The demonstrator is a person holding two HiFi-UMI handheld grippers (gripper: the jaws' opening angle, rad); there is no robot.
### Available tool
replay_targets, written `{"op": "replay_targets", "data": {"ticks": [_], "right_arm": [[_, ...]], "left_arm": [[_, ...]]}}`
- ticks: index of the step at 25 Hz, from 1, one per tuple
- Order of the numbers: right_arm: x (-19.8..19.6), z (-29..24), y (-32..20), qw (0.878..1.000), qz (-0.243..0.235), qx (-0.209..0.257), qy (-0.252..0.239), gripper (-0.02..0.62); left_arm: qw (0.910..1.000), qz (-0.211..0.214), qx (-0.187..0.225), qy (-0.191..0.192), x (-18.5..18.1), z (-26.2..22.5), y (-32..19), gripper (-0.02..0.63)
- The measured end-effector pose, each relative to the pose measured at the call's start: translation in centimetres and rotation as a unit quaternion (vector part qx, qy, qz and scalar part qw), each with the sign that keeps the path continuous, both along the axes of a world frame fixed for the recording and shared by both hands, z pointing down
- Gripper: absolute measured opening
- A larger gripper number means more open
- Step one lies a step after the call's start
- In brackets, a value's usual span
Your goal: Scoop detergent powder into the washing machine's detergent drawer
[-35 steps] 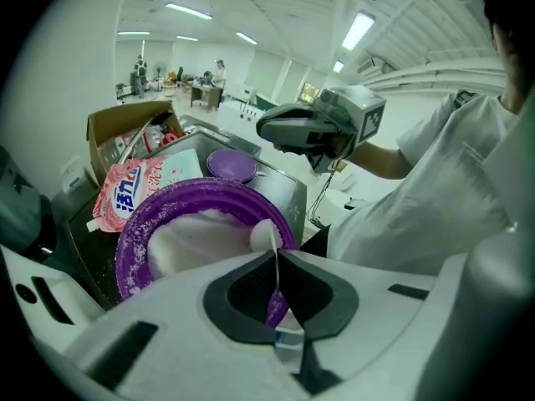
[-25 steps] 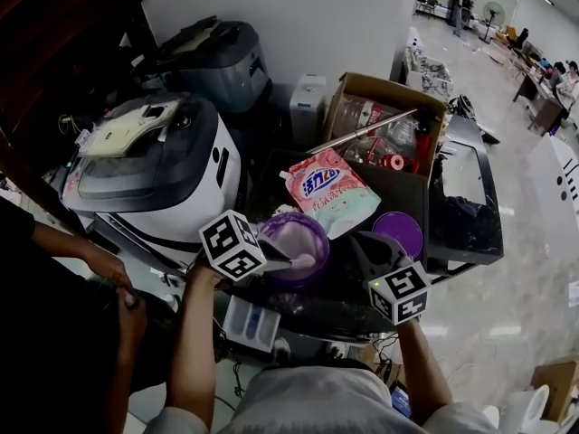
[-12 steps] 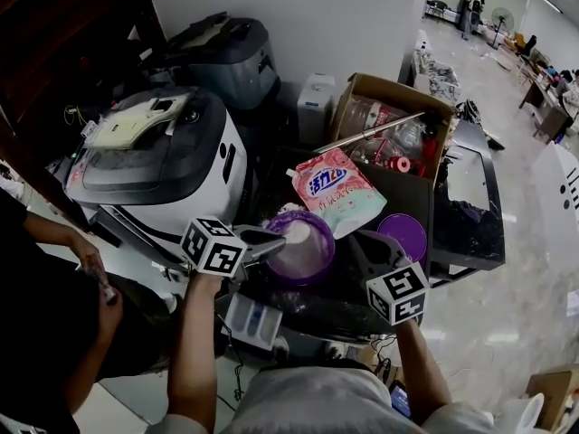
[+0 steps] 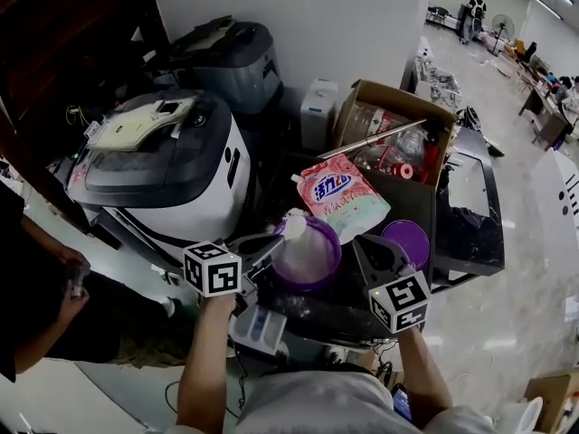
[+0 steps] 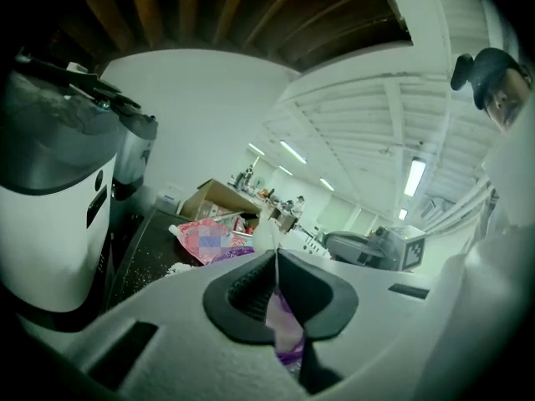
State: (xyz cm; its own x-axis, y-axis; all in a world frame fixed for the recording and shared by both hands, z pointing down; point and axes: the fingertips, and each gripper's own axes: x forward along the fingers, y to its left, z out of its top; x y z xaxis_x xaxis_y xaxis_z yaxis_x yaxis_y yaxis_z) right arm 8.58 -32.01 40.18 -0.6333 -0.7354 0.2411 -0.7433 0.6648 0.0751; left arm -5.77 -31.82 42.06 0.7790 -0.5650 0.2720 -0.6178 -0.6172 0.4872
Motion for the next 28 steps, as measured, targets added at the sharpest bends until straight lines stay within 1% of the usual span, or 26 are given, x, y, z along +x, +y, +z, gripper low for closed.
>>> {"op": "replay_targets", "data": {"ticks": [4,6,10,14,20,24,28], "right_arm": [[-0.7,-0.8,0.3,1.0,-0.004,0.015,-0.004,-0.003],[-1.1,-1.3,0.3,1.0,-0.006,0.023,-0.011,-0.003],[-1.8,-1.4,0.6,0.999,0.004,0.021,-0.024,-0.003],[-2.4,-1.2,0.8,0.999,0.019,0.018,-0.03,-0.003],[-3.7,-1.1,2.2,0.998,0.04,0.005,-0.043,-0.003],[-3.8,-0.6,3.7,0.997,0.065,0.002,-0.04,-0.003],[-3.5,0.0,5.8,0.996,0.085,-0.009,-0.033,-0.003]], "left_arm": [[0.9995,-0.021,0.007,0.021,-0.5,-0.3,0.3,0.014],[0.9995,-0.014,0.008,0.027,-0.4,-0.4,0.6,0.015],[0.9992,-0.004,0.01,0.037,-0.4,-0.4,1.5,0.015],[0.9979,-0.009,0.008,0.064,-1.2,-0.5,1.8,0.015],[0.9931,-0.017,-0.016,0.115,-2.8,0.2,2.0,0.015],[0.9912,0.005,-0.029,0.129,-3.3,0.8,2.9,0.015],[0.99,0.024,-0.035,0.135,-3.8,0.9,3.8,0.015]]}}
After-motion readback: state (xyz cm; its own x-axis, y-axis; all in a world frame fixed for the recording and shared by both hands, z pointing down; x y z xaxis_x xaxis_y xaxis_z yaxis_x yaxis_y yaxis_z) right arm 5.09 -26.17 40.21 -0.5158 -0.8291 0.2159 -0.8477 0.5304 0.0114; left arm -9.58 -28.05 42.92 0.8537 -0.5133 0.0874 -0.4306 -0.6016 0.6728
